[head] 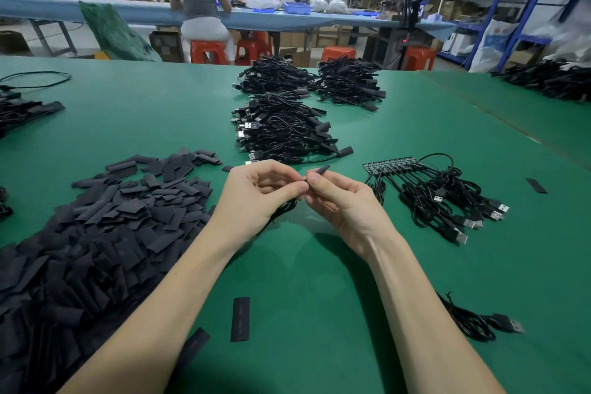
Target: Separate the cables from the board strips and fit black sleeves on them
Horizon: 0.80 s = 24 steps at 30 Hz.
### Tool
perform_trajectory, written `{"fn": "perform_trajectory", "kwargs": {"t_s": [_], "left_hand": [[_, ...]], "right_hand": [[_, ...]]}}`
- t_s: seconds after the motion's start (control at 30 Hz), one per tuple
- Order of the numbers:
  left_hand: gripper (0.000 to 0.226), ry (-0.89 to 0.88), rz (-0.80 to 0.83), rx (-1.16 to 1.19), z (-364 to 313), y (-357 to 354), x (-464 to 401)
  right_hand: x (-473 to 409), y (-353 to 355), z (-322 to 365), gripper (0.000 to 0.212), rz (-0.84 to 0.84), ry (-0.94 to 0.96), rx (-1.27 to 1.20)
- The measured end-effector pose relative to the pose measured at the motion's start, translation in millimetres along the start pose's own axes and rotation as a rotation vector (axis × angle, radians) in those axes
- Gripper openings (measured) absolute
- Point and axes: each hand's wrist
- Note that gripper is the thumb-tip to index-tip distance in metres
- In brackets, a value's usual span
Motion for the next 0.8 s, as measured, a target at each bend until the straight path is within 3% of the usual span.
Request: {"fn": "perform_trajectory", "kwargs": {"t_s": [0.2,0.3,0.8], "left_hand": [[0.015,0.008,-0.01,0.011,-1,-1,0],[0.018,0.016,-0.024,0.012,-2,-3,0],[0.015,0.03,-0.059,0.001,-2,-5,3]], "right_hand": [[0,-4,-2,0.034,-0.088,0.13,0.025],[0,-7,-3,0.028,-0.145,0.22,0.013],[3,-12,-8,0.034,-0.156,0.176,-0.122]]}}
Point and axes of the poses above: each hand's wrist, its own x-axis away from the middle knuckle, its own y-axis out of the back of the hand, z = x × y, and after that the axes turned 2 degrees about z, right-handed
